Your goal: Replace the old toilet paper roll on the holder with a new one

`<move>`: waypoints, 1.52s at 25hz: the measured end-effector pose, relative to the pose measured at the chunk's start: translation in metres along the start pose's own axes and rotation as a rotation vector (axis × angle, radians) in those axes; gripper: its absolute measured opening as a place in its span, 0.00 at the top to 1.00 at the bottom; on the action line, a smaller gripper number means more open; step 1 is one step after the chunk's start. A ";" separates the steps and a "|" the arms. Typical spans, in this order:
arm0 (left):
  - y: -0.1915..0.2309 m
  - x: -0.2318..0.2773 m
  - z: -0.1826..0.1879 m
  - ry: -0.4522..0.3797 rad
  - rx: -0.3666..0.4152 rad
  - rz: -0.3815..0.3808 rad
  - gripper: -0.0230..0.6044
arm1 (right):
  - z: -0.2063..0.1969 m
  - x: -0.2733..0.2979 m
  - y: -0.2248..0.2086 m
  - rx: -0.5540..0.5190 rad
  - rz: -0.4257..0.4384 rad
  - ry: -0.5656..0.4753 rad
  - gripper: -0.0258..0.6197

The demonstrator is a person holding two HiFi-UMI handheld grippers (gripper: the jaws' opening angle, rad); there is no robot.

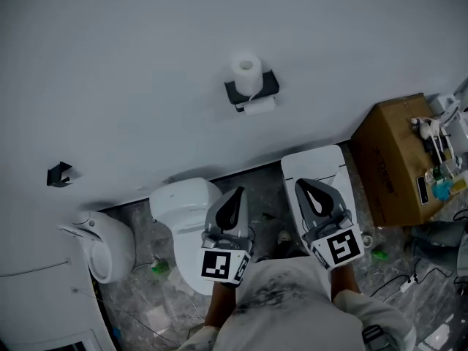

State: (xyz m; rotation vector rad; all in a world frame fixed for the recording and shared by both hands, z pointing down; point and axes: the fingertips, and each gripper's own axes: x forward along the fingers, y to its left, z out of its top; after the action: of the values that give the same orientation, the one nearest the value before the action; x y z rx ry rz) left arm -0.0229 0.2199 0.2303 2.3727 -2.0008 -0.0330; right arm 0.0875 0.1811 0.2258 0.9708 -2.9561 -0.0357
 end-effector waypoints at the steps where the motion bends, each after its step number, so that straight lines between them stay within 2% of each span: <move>1: 0.001 0.006 0.001 0.001 0.006 0.008 0.96 | 0.000 0.003 -0.006 0.002 0.004 0.001 0.96; 8: 0.008 0.037 -0.005 0.026 0.009 0.064 0.96 | -0.011 0.023 -0.034 0.013 0.036 0.028 0.96; 14: 0.023 0.061 -0.016 0.043 0.005 0.058 0.96 | -0.027 0.046 -0.048 0.033 0.031 0.057 0.96; 29: 0.100 0.135 -0.075 0.110 -0.050 -0.085 0.93 | -0.079 0.141 -0.067 0.084 -0.080 0.153 0.96; 35: 0.116 0.161 -0.094 0.134 -0.039 -0.163 0.93 | -0.096 0.169 -0.077 0.074 -0.136 0.182 0.96; 38: 0.121 0.172 -0.107 0.177 -0.076 -0.182 0.93 | -0.104 0.177 -0.085 0.055 -0.174 0.186 0.96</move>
State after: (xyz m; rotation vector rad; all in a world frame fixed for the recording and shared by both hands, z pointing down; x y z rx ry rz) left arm -0.1086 0.0314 0.3438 2.4082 -1.6739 0.0913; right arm -0.0010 0.0065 0.3311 1.1673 -2.7108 0.1250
